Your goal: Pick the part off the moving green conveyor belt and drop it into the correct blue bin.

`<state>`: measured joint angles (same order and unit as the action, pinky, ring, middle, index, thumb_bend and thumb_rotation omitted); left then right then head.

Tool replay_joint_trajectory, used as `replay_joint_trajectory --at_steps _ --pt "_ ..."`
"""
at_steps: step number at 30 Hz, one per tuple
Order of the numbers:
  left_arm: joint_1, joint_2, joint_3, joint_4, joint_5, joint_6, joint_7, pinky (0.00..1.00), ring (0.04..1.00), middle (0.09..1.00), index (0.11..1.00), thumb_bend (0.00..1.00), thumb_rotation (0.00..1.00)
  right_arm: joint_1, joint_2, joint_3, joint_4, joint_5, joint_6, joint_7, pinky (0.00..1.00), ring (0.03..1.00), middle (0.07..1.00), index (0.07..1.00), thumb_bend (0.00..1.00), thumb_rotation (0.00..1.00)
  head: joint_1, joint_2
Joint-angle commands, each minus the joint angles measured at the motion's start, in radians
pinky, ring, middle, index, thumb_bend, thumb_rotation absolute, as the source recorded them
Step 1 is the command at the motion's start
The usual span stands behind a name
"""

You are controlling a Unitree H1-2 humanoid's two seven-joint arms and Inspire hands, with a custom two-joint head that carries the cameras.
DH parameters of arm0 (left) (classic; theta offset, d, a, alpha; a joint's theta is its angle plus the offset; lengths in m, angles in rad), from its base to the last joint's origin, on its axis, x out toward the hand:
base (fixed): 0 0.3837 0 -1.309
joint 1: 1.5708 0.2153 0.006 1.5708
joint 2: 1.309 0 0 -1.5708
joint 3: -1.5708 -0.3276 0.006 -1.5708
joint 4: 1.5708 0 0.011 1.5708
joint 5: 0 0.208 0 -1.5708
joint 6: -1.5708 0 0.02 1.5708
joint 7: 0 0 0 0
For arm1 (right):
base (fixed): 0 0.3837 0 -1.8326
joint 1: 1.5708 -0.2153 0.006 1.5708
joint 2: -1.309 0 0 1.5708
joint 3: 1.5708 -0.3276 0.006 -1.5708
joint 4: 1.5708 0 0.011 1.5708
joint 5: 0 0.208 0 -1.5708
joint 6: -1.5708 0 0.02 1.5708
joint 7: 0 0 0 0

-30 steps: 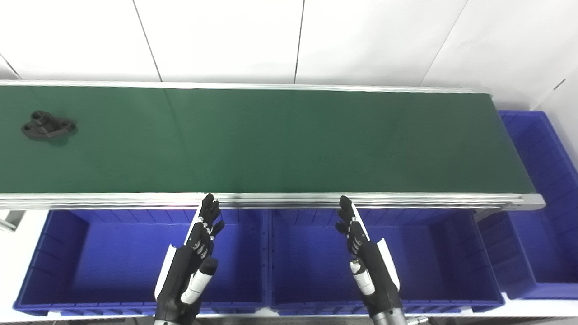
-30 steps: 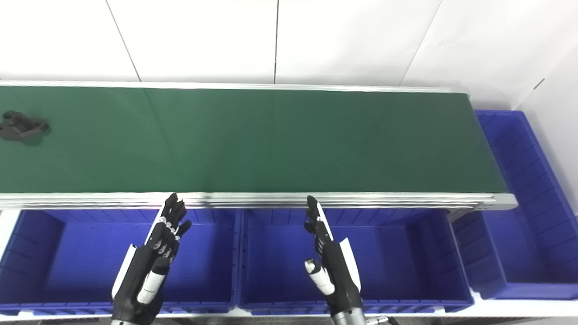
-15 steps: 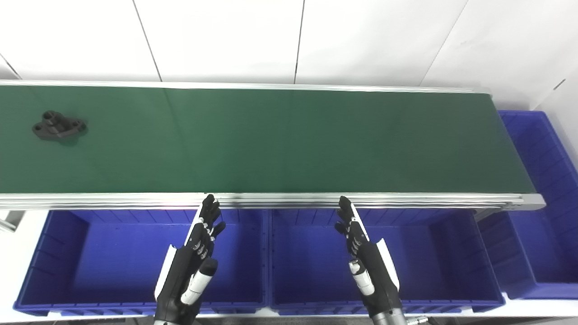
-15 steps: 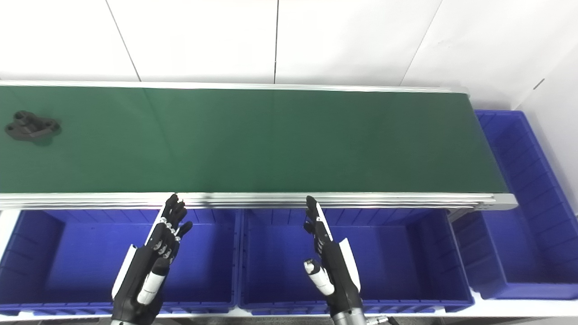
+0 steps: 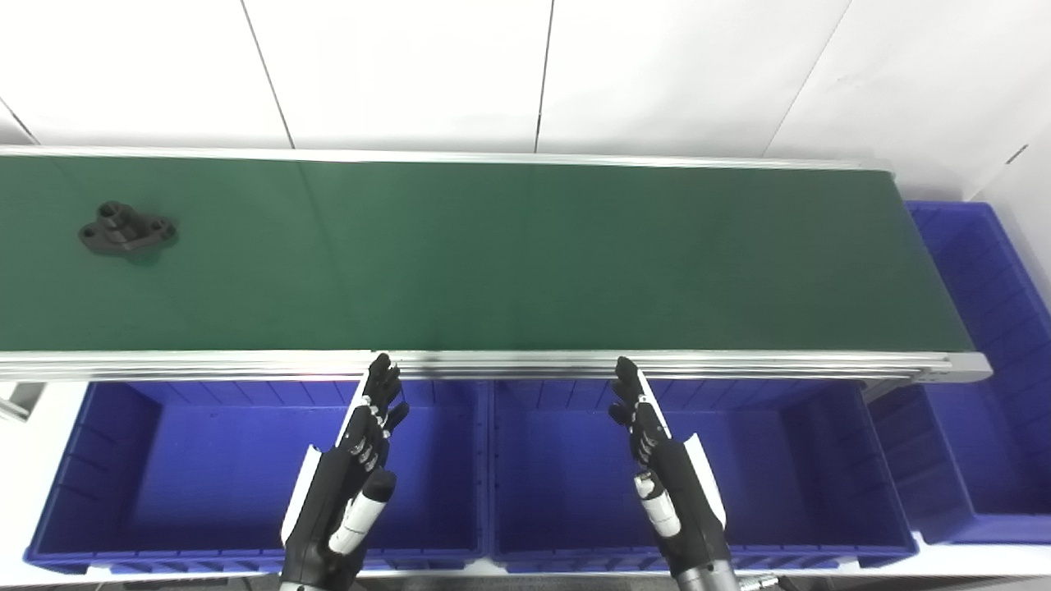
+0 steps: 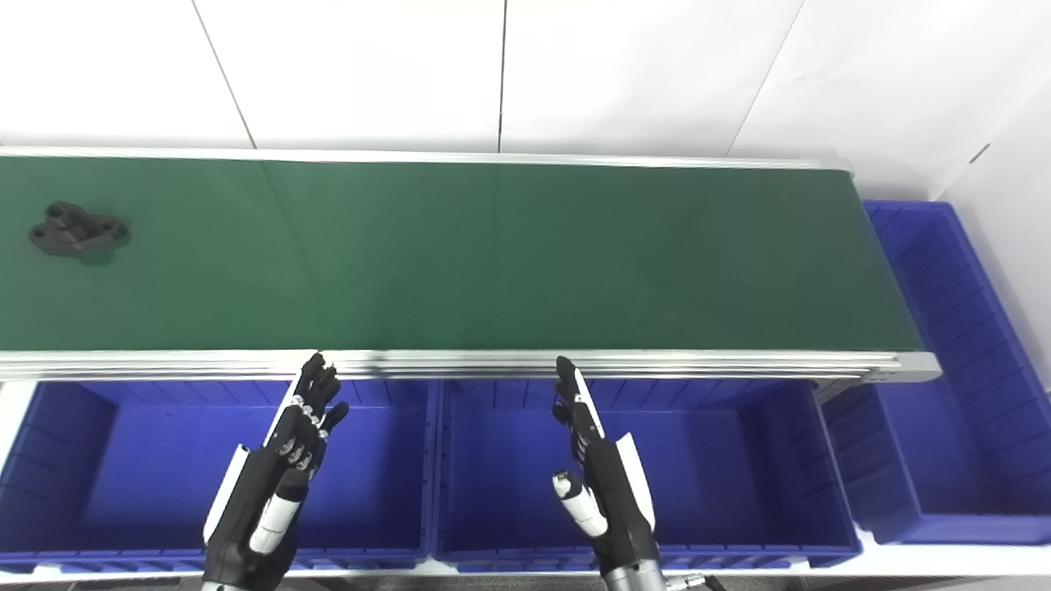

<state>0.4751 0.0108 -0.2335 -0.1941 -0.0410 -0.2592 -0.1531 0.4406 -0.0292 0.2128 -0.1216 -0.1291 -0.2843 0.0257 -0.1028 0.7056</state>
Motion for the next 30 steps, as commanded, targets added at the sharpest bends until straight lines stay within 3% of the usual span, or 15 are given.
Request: replay_joint_trajectory --at_steps 1,19,30 --pt "-0.002 -0.002 -0.002 -0.017 -0.003 -0.033 -0.001 0.95 1.000 1.000 1.000 0.91 0.83 0.002 0.001 0.004 -0.016 0.003 -0.056 0.003 0.95 0.993 1.000 1.000 0.96 1.00 0.001 0.000" --pt "-0.004 -0.001 -0.002 -0.007 0.002 -0.037 0.000 0.95 1.000 1.000 1.000 0.92 0.85 -0.002 0.004 0.006 -0.001 0.004 -0.068 0.000 0.95 0.992 1.000 1.000 0.96 1.00 0.001 -0.019" --pt "-0.010 -0.008 -0.007 0.031 0.015 -0.060 0.004 0.95 1.000 1.000 1.000 0.91 0.85 -0.009 -0.002 -0.003 0.044 0.015 -0.104 0.001 0.95 0.992 1.000 1.000 0.95 0.99 0.028 -0.085"
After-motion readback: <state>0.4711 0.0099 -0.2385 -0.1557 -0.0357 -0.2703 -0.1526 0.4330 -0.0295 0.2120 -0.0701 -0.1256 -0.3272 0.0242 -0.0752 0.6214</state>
